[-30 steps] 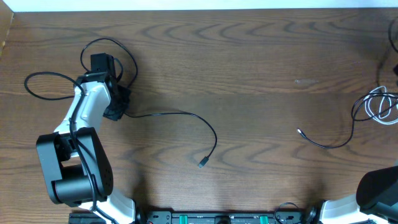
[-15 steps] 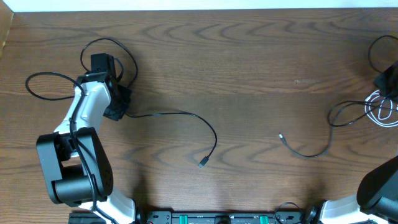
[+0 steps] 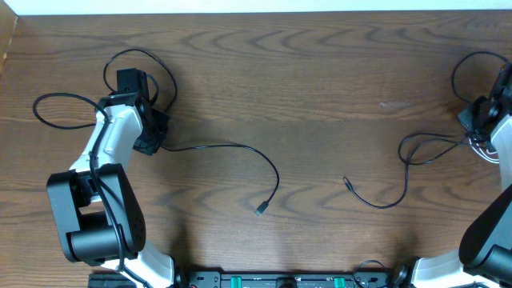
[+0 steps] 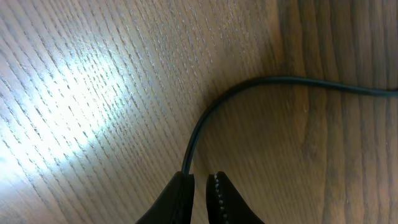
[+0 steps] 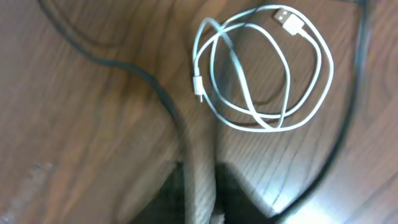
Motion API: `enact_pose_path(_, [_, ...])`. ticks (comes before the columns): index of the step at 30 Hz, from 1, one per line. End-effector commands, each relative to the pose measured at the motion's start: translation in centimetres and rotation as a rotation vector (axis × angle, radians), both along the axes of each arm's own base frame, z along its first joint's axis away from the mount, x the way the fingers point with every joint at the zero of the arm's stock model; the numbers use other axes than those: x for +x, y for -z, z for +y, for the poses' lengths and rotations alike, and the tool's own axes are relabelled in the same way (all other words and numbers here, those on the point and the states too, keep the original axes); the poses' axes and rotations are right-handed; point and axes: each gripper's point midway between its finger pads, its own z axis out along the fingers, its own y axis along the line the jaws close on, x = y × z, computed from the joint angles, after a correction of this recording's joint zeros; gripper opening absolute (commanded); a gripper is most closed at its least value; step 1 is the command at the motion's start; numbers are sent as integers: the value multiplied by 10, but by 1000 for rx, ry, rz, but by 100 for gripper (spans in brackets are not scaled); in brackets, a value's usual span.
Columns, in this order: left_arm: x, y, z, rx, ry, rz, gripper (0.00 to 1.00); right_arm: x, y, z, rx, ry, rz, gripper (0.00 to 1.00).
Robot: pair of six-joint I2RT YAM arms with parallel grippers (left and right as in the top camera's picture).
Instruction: Untangle cables
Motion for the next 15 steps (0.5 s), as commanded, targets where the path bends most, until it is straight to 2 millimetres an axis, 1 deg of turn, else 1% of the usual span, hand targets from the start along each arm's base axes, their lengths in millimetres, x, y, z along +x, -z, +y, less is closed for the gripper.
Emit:
enact_pose_path(1, [-4,7,0,-1,-13,24,14,-4,4,1,3,-7,9,57])
enact_pose_path(2, [-4,7,0,-1,-13,24,14,-5,5,2,5,-7,13,66])
enact_pose_path(3, [-4,7,0,-1,-13,24,14,-5,6,2,9,-8,14,72])
enact_pose_path(9, [-4,7,0,-1,-13,24,14,-3,9,11,57,-34,4,96])
enact_pose_path(10, [-4,7,0,0,-13,24,14,-3,9,13,63,-38,3,99])
enact_pose_path(12, [-4,7,0,0,-13,24,14,-3,11,17,87,-49,1,99])
enact_pose_path(15, [-4,7,0,-1,-13,24,14,-2,14,30,153,-78,-3,99])
